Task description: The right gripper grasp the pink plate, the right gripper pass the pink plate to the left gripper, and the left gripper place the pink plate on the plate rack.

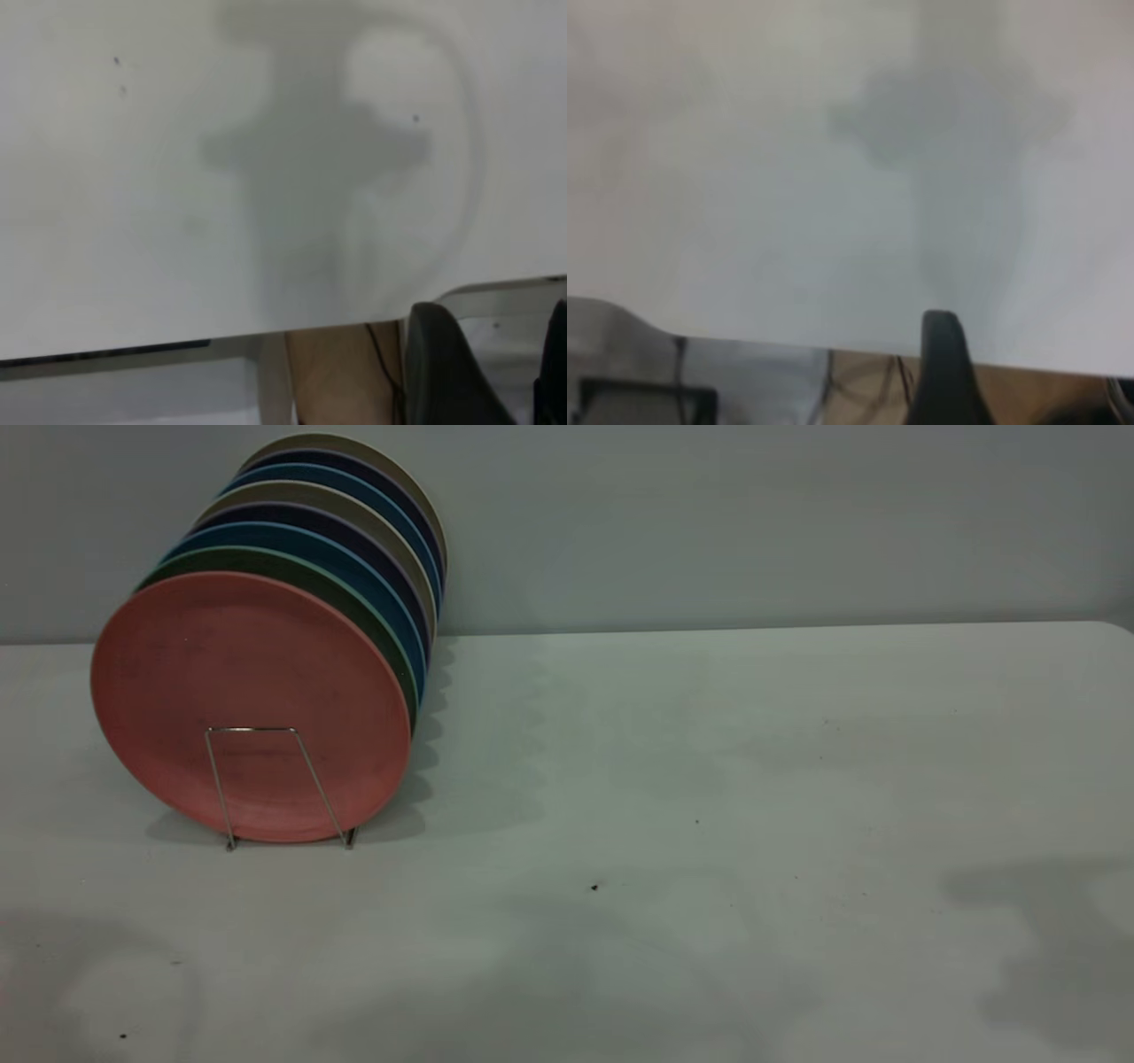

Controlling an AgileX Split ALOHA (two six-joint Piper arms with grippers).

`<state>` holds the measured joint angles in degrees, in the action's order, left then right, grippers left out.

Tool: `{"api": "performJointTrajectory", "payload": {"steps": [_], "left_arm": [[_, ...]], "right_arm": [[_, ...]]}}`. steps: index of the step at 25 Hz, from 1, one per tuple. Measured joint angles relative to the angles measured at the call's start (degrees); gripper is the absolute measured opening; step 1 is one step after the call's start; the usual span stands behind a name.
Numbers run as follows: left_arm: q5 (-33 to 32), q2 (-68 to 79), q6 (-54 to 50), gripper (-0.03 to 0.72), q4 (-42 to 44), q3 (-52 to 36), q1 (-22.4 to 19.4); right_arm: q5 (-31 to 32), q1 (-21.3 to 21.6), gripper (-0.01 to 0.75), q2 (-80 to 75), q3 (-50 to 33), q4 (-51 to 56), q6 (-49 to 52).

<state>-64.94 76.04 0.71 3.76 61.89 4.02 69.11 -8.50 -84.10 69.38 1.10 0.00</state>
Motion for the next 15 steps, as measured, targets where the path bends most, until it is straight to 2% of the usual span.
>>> {"api": "performJointTrajectory", "payload": {"steps": [7,15], "left_arm": [[3.45,-18.94,-0.23,0.316,-3.02,-16.03,0.00],[2.50,-40.76,-2.98,0.316,-3.07,-26.06,0.00]], "right_arm": [[1.34,-6.86,0.552,21.56,-8.47,1.68,0.00],[1.94,-7.49,0.552,43.45,-23.66,0.72,0.00]]}}
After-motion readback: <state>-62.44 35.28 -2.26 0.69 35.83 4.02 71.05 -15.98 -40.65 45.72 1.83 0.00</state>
